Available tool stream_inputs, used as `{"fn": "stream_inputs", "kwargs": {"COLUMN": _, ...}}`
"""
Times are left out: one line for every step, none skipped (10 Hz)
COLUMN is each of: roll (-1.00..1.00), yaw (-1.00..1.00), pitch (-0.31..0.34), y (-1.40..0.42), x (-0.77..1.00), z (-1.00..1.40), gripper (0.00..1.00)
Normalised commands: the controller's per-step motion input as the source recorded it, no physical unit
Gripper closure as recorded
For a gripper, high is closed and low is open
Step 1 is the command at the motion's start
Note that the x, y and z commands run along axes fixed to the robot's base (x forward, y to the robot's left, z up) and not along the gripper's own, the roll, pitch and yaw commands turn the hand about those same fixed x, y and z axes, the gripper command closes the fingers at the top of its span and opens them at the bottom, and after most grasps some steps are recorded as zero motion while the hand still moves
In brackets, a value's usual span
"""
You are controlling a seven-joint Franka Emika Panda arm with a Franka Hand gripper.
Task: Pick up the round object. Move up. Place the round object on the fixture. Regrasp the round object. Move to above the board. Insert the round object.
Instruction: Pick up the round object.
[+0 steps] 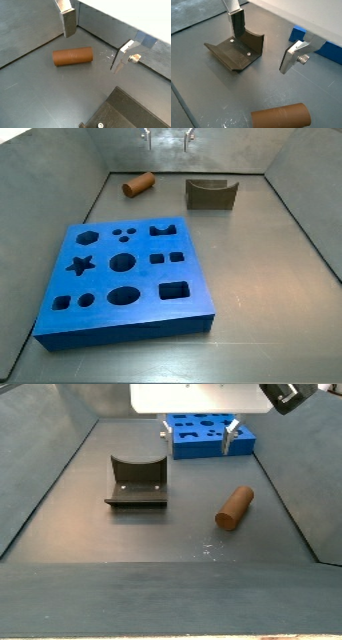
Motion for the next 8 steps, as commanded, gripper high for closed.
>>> {"fn": "stream_inputs", "kwargs": {"roll": -0.08, "yaw": -0.81, "pitch": -0.269, "y": -0.03, "x": -0.19, "z": -0.45, "gripper": 0.00}}
{"fn": "stream_inputs", "kwargs": {"roll": 0.00, "yaw": -1.00, "pitch": -0.080, "y": 0.00, "x": 0.00, "z": -0.77, "gripper": 0.00}}
{"fn": "stream_inputs", "kwargs": {"roll": 0.00, "yaw": -1.00, "pitch": -0.091, "y": 0.00, "x": -0.01, "z": -0.81, "gripper": 0.00}}
{"fn": "stream_inputs", "kwargs": {"roll": 0.00, "yaw": -1.00, "pitch": -0.089, "y": 0.00, "x": -0.05, "z": -0.94, "gripper": 0.00}}
{"fn": "stream_inputs", "kwargs": {"roll": 0.00, "yaw": -1.00, "pitch": -0.049, "y": 0.00, "x": -0.03, "z": -0.96, "gripper": 0.00}}
{"fn": "stream_inputs", "kwargs": {"roll": 0.00, "yaw": -1.00, "pitch": -0.046, "y": 0.00, "x": -0.03, "z": -0.96, "gripper": 0.00}}
{"fn": "stream_inputs", "kwargs": {"roll": 0.00, "yaw": -1.00, "pitch": -0.034, "y": 0.00, "x": -0.03, "z": -0.99, "gripper": 0.00}}
{"fn": "stream_inputs", "kwargs": {"roll": -0.03, "yaw": 0.00, "pitch": -0.026, "y": 0.01, "x": -0.09, "z": 0.00, "gripper": 0.00}}
